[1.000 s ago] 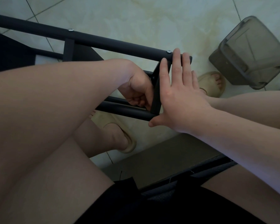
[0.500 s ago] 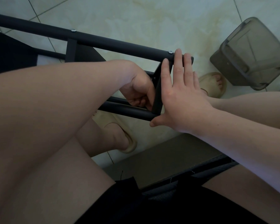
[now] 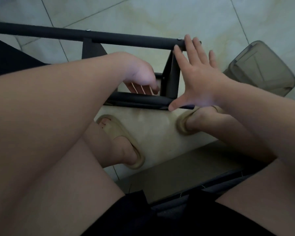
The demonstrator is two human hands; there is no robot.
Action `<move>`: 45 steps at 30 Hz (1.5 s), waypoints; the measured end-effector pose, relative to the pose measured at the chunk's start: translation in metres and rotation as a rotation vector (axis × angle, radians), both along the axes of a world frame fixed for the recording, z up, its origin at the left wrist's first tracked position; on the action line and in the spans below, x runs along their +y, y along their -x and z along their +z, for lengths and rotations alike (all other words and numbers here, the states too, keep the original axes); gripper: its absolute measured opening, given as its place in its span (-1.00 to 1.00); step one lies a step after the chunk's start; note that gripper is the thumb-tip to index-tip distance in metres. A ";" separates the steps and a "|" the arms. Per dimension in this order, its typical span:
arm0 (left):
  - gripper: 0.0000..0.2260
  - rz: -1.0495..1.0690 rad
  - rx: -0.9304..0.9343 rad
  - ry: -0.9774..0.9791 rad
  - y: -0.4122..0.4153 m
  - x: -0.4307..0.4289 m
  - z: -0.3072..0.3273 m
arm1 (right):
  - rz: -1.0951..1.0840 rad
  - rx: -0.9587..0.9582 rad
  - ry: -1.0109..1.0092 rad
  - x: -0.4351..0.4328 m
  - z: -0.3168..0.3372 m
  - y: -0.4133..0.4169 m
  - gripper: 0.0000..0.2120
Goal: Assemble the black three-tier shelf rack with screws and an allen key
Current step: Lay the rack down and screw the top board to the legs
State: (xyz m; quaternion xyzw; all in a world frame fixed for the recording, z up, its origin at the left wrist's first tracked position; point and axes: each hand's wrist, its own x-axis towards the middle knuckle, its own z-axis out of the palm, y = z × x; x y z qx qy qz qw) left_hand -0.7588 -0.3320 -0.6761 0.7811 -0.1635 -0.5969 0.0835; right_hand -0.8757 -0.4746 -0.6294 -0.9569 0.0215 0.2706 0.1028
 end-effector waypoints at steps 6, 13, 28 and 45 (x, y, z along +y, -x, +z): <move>-0.45 -0.177 -0.399 -0.017 -0.035 0.022 0.056 | -0.158 -0.258 -0.147 -0.021 -0.003 -0.022 -0.21; -0.74 -0.050 -0.701 -0.044 -0.006 0.034 0.056 | -0.137 -0.338 -0.002 -0.002 -0.022 -0.008 -0.37; -0.91 -0.147 -1.037 0.102 -0.059 0.021 0.100 | -0.074 -0.235 0.139 -0.007 0.028 -0.073 -0.03; -0.83 -0.002 -1.043 0.034 -0.246 -0.028 -0.051 | -0.093 -0.292 -0.032 -0.067 -0.128 -0.278 -0.16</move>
